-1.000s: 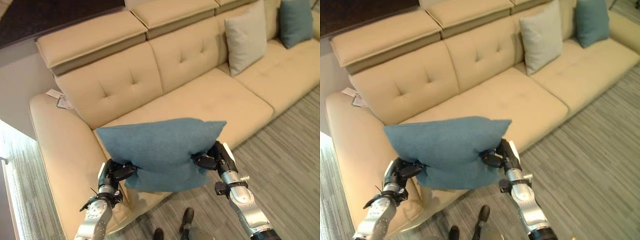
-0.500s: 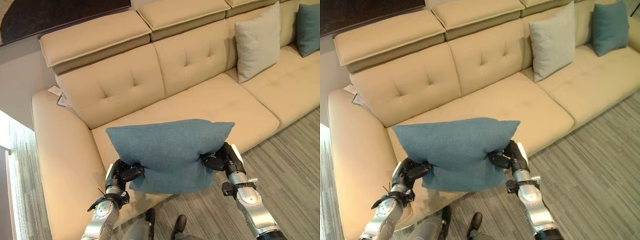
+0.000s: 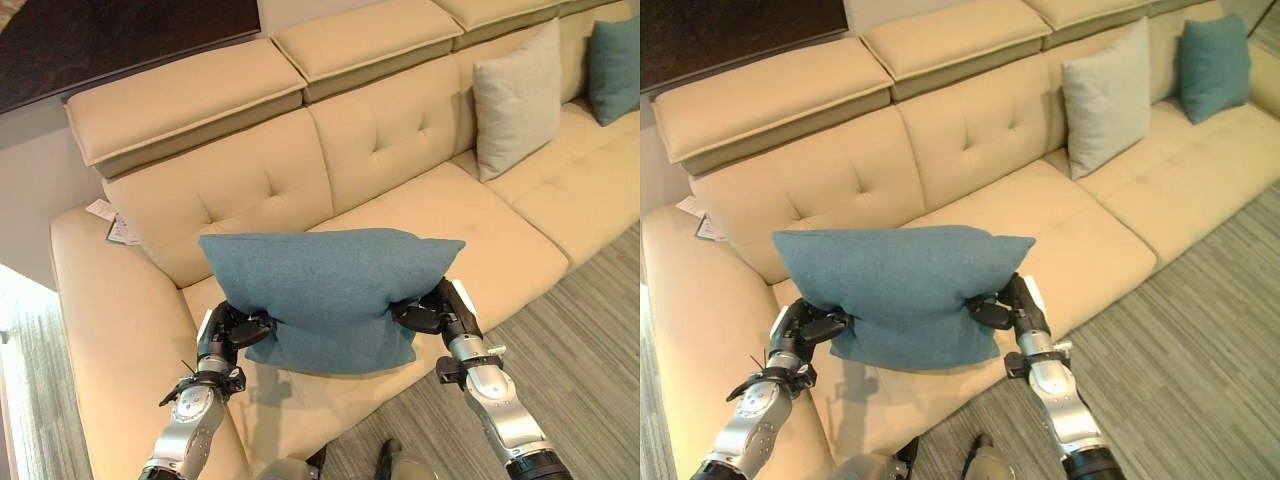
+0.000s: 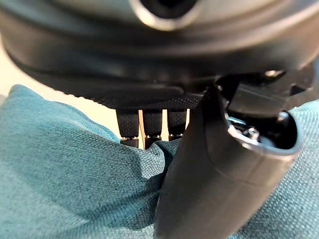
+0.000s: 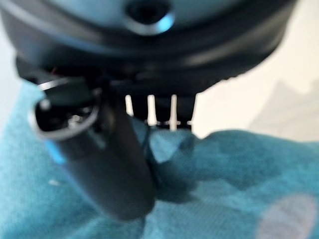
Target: Pick up all the scattered cushions and arrange them neatly on the sofa.
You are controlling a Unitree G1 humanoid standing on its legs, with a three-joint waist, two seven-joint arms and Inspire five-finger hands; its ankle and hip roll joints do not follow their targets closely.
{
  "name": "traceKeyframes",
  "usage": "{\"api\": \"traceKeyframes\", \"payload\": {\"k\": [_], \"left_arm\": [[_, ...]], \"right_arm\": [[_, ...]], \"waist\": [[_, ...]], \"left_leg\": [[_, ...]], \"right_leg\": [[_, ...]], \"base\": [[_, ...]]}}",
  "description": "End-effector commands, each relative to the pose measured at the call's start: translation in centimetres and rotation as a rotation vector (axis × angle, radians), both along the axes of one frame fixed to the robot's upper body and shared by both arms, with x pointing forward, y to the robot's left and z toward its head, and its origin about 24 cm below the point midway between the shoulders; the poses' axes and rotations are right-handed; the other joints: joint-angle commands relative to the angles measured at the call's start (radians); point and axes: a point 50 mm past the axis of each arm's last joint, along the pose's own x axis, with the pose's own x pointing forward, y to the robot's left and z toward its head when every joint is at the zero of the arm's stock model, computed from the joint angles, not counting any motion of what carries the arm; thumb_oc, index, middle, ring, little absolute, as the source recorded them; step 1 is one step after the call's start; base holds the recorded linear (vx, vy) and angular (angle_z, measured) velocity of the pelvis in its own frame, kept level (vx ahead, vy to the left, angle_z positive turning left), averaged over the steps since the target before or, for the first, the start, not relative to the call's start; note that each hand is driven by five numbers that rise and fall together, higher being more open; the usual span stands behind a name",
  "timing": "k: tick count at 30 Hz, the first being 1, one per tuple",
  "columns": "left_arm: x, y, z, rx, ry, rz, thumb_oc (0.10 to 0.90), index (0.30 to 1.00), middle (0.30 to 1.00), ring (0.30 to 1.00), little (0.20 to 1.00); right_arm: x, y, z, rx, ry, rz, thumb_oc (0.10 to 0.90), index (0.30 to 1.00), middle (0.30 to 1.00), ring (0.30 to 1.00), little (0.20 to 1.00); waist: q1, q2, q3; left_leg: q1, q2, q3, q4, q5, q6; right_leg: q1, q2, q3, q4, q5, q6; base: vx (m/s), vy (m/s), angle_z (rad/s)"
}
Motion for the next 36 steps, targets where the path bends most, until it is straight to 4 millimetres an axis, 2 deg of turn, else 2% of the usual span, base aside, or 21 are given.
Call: {"api": "traceKeyframes", "payload": {"k": [1, 2, 3, 5, 7, 8, 9, 10, 11, 13, 16, 17, 18, 24, 25, 26, 27, 30, 31, 33, 36], "left_arm": [[1.9, -4.3, 6.9, -0.067, -0.407, -0.183, 0.4, 0.3, 0.3, 0.3, 0.3], [1.8, -4.1, 6.6, -0.066, -0.398, -0.17, 0.4, 0.3, 0.3, 0.3, 0.3], [1.8, -4.1, 6.6, -0.066, -0.397, -0.17, 0.4, 0.3, 0.3, 0.3, 0.3], [1.7, -4.2, 6.4, -0.083, -0.389, -0.171, 0.4, 0.3, 0.3, 0.3, 0.3], [2.1, -4.8, 6.6, -0.093, -0.396, -0.181, 0.4, 0.3, 0.3, 0.3, 0.3], [2.4, -5.1, 7.0, -0.105, -0.409, -0.187, 0.4, 0.3, 0.3, 0.3, 0.3], [2.7, -5.5, 7.3, -0.117, -0.422, -0.198, 0.4, 0.3, 0.3, 0.3, 0.3], [2.7, -5.5, 7.4, -0.117, -0.423, -0.198, 0.4, 0.3, 0.3, 0.3, 0.3], [2.7, -5.5, 7.4, -0.126, -0.427, -0.196, 0.4, 0.3, 0.3, 0.3, 0.3], [2.7, -5.5, 7.3, -0.125, -0.423, -0.195, 0.4, 0.3, 0.3, 0.3, 0.3], [2.6, -5.5, 6.9, -0.119, -0.403, -0.204, 0.4, 0.3, 0.3, 0.3, 0.3], [2.6, -5.6, 7.0, -0.115, -0.403, -0.213, 0.4, 0.3, 0.3, 0.3, 0.3], [2.7, -5.7, 7.0, -0.11, -0.402, -0.215, 0.4, 0.3, 0.3, 0.3, 0.3], [2.3, -4.9, 6.7, -0.078, -0.384, -0.2, 0.4, 0.3, 0.3, 0.3, 0.3], [2.2, -4.3, 6.9, -0.065, -0.391, -0.183, 0.4, 0.3, 0.3, 0.3, 0.3], [2.2, -4.3, 7.0, -0.064, -0.391, -0.183, 0.4, 0.3, 0.3, 0.3, 0.3], [2.3, -4.0, 7.3, -0.054, -0.406, -0.175, 0.4, 0.3, 0.3, 0.3, 0.3], [2.6, -4.0, 7.8, -0.041, -0.429, -0.165, 0.4, 0.3, 0.3, 0.3, 0.3], [2.7, -4.0, 8.2, -0.041, -0.452, -0.153, 0.4, 0.3, 0.3, 0.3, 0.3], [2.7, -4.1, 8.4, -0.042, -0.462, -0.161, 0.4, 0.3, 0.3, 0.3, 0.3], [2.9, -3.9, 8.5, -0.035, -0.466, -0.129, 0.4, 0.3, 0.3, 0.3, 0.3]], "right_arm": [[1.6, 4.3, 7.2, 0.07, -0.374, 0.187, 0.4, 0.3, 0.3, 0.3, 0.3], [1.7, 4.5, 7.2, 0.068, -0.372, 0.191, 0.4, 0.3, 0.3, 0.3, 0.3], [1.7, 4.5, 7.2, 0.068, -0.372, 0.191, 0.4, 0.3, 0.3, 0.3, 0.3], [1.7, 4.5, 6.9, 0.059, -0.36, 0.195, 0.4, 0.3, 0.3, 0.3, 0.3], [1.8, 4.3, 7.2, 0.062, -0.373, 0.184, 0.4, 0.3, 0.3, 0.3, 0.3], [1.8, 4.0, 7.3, 0.061, -0.377, 0.175, 0.4, 0.3, 0.3, 0.3, 0.3], [1.9, 3.7, 7.6, 0.053, -0.389, 0.162, 0.4, 0.3, 0.3, 0.3, 0.3], [1.9, 3.7, 7.6, 0.053, -0.39, 0.162, 0.4, 0.3, 0.3, 0.3, 0.3], [1.9, 3.4, 7.6, 0.048, -0.389, 0.15, 0.4, 0.3, 0.3, 0.3, 0.3], [1.9, 3.3, 7.5, 0.048, -0.384, 0.146, 0.4, 0.3, 0.3, 0.3, 0.3], [1.5, 2.8, 7.0, 0.043, -0.367, 0.128, 0.4, 0.3, 0.3, 0.3, 0.3], [1.3, 2.4, 6.8, 0.042, -0.359, 0.106, 0.4, 0.3, 0.3, 0.3, 0.3], [1.3, 2.4, 6.8, 0.044, -0.359, 0.096, 0.4, 0.3, 0.3, 0.3, 0.3], [1.3, 2.9, 6.1, 0.062, -0.332, 0.094, 0.4, 0.3, 0.3, 0.3, 0.3], [1.3, 3.4, 5.8, 0.061, -0.319, 0.109, 0.4, 0.3, 0.3, 0.3, 0.3], [1.3, 3.4, 5.8, 0.061, -0.32, 0.109, 0.4, 0.3, 0.3, 0.3, 0.3], [1.3, 3.6, 5.6, 0.064, -0.313, 0.11, 0.4, 0.3, 0.3, 0.3, 0.3], [1.2, 3.6, 5.5, 0.063, -0.314, 0.108, 0.4, 0.3, 0.3, 0.3, 0.3], [1.2, 3.6, 5.7, 0.05, -0.324, 0.108, 0.4, 0.3, 0.3, 0.3, 0.3], [1.2, 3.5, 5.8, 0.043, -0.326, 0.106, 0.4, 0.3, 0.3, 0.3, 0.3], [1.5, 3.9, 6.2, 0.02, -0.338, 0.116, 0.4, 0.3, 0.3, 0.3, 0.3]], "waist": [[0.009, -0.061, -0.119], [0.017, -0.072, -0.129], [0.015, -0.071, -0.129], [0.011, -0.072, -0.144], [0.005, -0.074, -0.137], [-0.008, -0.077, -0.135], [-0.018, -0.077, -0.117], [-0.02, -0.078, -0.118], [-0.028, -0.079, -0.117], [-0.032, -0.079, -0.119], [-0.037, -0.078, -0.135], [-0.039, -0.076, -0.141], [-0.037, -0.077, -0.143], [-0.025, -0.075, -0.165], [-0.023, -0.073, -0.154], [-0.023, -0.073, -0.158], [-0.034, -0.066, -0.141], [-0.045, -0.061, -0.144], [-0.056, -0.064, -0.137], [-0.06, -0.072, -0.139], [-0.057, -0.085, -0.141]], "left_leg": [[0.033, 0.013, -0.066, 0.045, -0.136, -0.071], [0.037, 0.038, -0.071, 0.034, -0.134, -0.088], [0.037, 0.039, -0.073, 0.032, -0.134, -0.089], [0.036, 0.086, -0.099, 0.014, -0.117, -0.118], [-0.005, 0.117, -0.092, 0.05, -0.103, -0.152], [-0.042, 0.127, -0.064, 0.083, -0.088, -0.165], [-0.082, 0.148, 0.028, 0.156, -0.083, -0.163], [-0.086, 0.145, 0.027, 0.155, -0.079, -0.162], [-0.099, 0.157, 0.121, 0.182, -0.089, -0.146], [-0.105, 0.148, 0.151, 0.188, -0.1, -0.137], [-0.108, 0.086, 0.258, 0.157, -0.11, -0.095], [-0.123, 0.059, 0.325, 0.145, -0.101, -0.084], [-0.135, 0.047, 0.336, 0.142, -0.096, -0.084], [-0.062, 0.028, 0.294, 0.024, -0.087, -0.057], [-0.032, 0.039, 0.293, 0.003, -0.079, -0.046], [-0.037, 0.039, 0.293, 0.002, -0.076, -0.046], [-0.019, 0.048, 0.271, -0.014, -0.068, -0.041], [-0.01, 0.053, 0.233, -0.045, -0.057, -0.052], [0.0, 0.052, 0.208, -0.058, -0.055, -0.061], [0.003, 0.046, 0.197, -0.058, -0.057, -0.063], [0.002, 0.056, 0.203, -0.085, -0.043, -0.082]], "right_leg": [[0.042, -0.031, -0.045, -0.119, 0.138, 0.024], [0.066, -0.039, -0.097, -0.141, 0.156, 0.033], [0.068, -0.038, -0.099, -0.142, 0.156, 0.032], [0.086, -0.001, -0.095, -0.155, 0.127, 0.01], [0.125, 0.018, -0.149, -0.187, 0.117, -0.007], [0.139, 0.015, -0.174, -0.207, 0.113, -0.012], [0.181, 0.019, -0.221, -0.235, 0.106, -0.025], [0.178, 0.016, -0.222, -0.236, 0.109, -0.024], [0.206, 0.018, -0.263, -0.254, 0.099, -0.032], [0.212, 0.021, -0.274, -0.259, 0.096, -0.037], [0.228, 0.033, -0.318, -0.268, 0.089, -0.04], [0.229, 0.044, -0.335, -0.267, 0.081, -0.043], [0.228, 0.048, -0.34, -0.266, 0.08, -0.043], [0.213, 0.048, -0.356, -0.155, 0.044, -0.028], [0.176, 0.029, -0.342, -0.034, 0.033, -0.011], [0.17, 0.029, -0.342, -0.034, 0.036, -0.012], [0.109, 0.031, -0.277, 0.065, 0.047, 0.011], [0.088, 0.038, -0.171, -0.024, 0.043, -0.005], [0.067, 0.039, -0.107, -0.092, 0.073, -0.008], [0.083, 0.034, -0.091, -0.129, 0.081, -0.004], [0.106, 0.03, -0.131, -0.211, 0.127, 0.003]], "base": [[0.13, -0.335, 1.12], [0.13, -0.336, 0.87], [0.14, -0.395, 0.75], [0.11, -0.301, 0.51], [0.04, -0.345, 0.63], [-0.01, -0.391, 0.91], [-0.02, -0.223, 0.98], [-0.01, -0.273, 1.18], [0.0, -0.157, 0.83], [0.02, -0.122, 0.38], [0.08, -0.093, 0.39], [0.11, -0.085, 0.68], [0.14, -0.036, 0.8], [0.12, 0.057, 0.04], [0.12, 0.095, -0.09], [0.12, 0.077, -0.15], [0.06, 0.009, -0.2], [0.15, -0.079, 0.19], [0.15, -0.115, 0.45], [0.13, -0.108, 0.49], [0.07, -0.13, 0.44]]}}
